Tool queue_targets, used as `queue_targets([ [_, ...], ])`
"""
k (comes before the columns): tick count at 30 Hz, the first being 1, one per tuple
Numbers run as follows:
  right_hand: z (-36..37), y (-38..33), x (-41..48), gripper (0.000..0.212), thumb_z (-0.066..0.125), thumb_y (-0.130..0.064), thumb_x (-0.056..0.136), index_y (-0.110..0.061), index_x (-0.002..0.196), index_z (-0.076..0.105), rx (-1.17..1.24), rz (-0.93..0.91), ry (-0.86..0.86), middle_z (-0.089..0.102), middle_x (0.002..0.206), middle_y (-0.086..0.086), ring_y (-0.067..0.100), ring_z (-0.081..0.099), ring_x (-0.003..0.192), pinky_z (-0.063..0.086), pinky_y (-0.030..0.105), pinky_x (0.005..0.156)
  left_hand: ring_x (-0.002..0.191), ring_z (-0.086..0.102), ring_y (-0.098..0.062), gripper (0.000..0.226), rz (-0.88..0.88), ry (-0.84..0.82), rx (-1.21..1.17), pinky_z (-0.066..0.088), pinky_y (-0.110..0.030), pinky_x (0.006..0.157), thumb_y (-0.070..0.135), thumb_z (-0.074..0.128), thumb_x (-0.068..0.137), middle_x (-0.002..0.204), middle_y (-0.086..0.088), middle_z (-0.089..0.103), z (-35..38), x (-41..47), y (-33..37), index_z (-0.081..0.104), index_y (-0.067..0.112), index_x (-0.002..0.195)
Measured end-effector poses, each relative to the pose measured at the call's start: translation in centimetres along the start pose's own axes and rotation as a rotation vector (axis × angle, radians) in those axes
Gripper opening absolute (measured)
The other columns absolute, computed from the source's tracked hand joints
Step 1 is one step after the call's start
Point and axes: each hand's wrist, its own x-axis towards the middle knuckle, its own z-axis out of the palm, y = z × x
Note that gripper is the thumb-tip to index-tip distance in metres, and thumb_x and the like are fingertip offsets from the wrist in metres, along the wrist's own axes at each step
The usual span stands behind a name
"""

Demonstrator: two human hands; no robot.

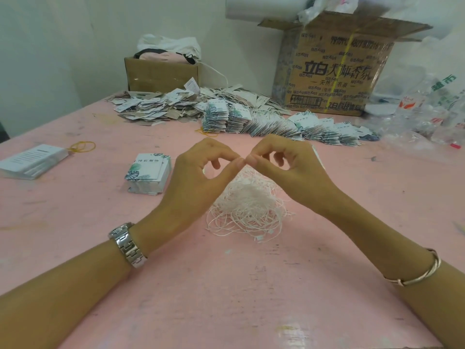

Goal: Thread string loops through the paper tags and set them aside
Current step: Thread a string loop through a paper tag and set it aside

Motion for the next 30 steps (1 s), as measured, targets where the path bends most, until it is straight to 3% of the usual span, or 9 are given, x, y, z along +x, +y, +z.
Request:
queue_targets([
  [4,-0.4,0.5,-0.2,0.018,0.068,-0.032,0.089,-0.014,0.085,0.071,0.174,0.195,-0.219,0.066,0.089,0.017,0.031,0.046,0.07,0.036,0.037,0.07,0.075,0.05,-0.002,0.008,0.002,0.085,-0.009,0.034,-0.008,0.068,0.024,0.069,0.091,0.093,0.008,0.066,-0.5,0.3,0.0,0.073,0.017,0.089],
  [8,-0.2,0.9,-0.3,0.011,0.071,-0.024,0.089,-0.014,0.086,0.073,0.084,0.218,-0.249,0.069,0.085,-0.002,0.01,0.05,0.07,0.037,0.026,0.065,0.072,0.049,-0.002,0.01,-0.002,0.193,-0.034,0.033,-0.013,0.065,0.024,0.067,0.093,0.088,0.008,0.064,-0.9,0.6,-0.1,0.072,0.015,0.091],
  [11,0.0,1.2,-0.5,0.008,0.072,-0.023,0.088,-0.015,0.088,0.075,-0.121,0.111,-0.117,0.067,0.085,-0.003,0.011,0.053,0.073,0.036,0.013,0.066,0.072,0.049,-0.004,0.012,-0.018,0.207,-0.067,0.033,-0.016,0.063,0.025,0.065,0.094,0.086,0.0,0.065,-1.0,0.8,-0.3,0.071,0.015,0.091],
  [14,0.0,0.7,-0.3,0.009,0.072,-0.021,0.088,-0.012,0.089,0.076,-0.043,0.062,0.065,0.065,0.082,0.006,0.006,0.048,0.069,0.035,0.013,0.065,0.071,0.053,-0.001,0.014,-0.052,0.153,-0.101,0.034,-0.01,0.063,0.024,0.06,0.097,0.081,0.004,0.069,-0.8,0.7,-0.5,0.068,0.015,0.09],
  [16,-0.3,0.3,0.0,0.011,0.07,-0.019,0.09,-0.009,0.089,0.075,0.058,0.029,0.149,0.064,0.081,0.011,0.008,0.046,0.068,0.035,0.022,0.063,0.067,0.053,0.002,0.014,-0.067,0.112,-0.105,0.035,-0.007,0.063,0.024,0.059,0.098,0.075,0.005,0.068,-0.6,0.6,-0.6,0.068,0.015,0.09],
  [18,-0.7,0.2,0.2,0.01,0.069,-0.019,0.09,-0.011,0.087,0.074,0.142,0.028,0.196,0.062,0.082,0.015,0.025,0.048,0.072,0.036,0.04,0.065,0.058,0.05,0.004,0.016,-0.057,0.084,-0.089,0.034,-0.005,0.059,0.027,0.06,0.097,0.07,0.004,0.066,-0.4,0.4,-0.6,0.069,0.015,0.091],
  [20,-1.0,0.2,0.4,0.01,0.067,-0.019,0.09,-0.012,0.083,0.07,0.246,0.087,0.214,0.063,0.083,0.011,0.03,0.05,0.076,0.039,0.04,0.07,0.052,0.047,0.006,0.017,-0.042,0.08,-0.082,0.032,-0.005,0.053,0.028,0.06,0.097,0.067,0.004,0.065,-0.3,0.3,-0.5,0.069,0.014,0.092],
  [23,-1.1,0.7,0.6,0.012,0.057,-0.014,0.089,-0.011,0.08,0.063,0.402,0.227,0.258,0.066,0.076,-0.004,0.012,0.051,0.07,0.041,0.022,0.068,0.051,0.048,0.009,0.018,-0.042,0.094,-0.094,0.033,-0.004,0.053,0.027,0.058,0.098,0.068,0.005,0.064,-0.4,0.4,-0.4,0.068,0.013,0.094],
  [30,-1.8,2.6,0.7,0.024,0.046,-0.006,0.098,-0.013,0.075,0.052,0.532,0.417,0.394,0.06,0.064,-0.002,0.013,0.045,0.056,0.036,0.023,0.056,0.065,0.054,0.004,0.014,-0.079,0.096,-0.131,0.035,-0.005,0.06,0.023,0.057,0.099,0.071,0.009,0.064,-0.8,0.6,-0.6,0.068,0.017,0.092],
])
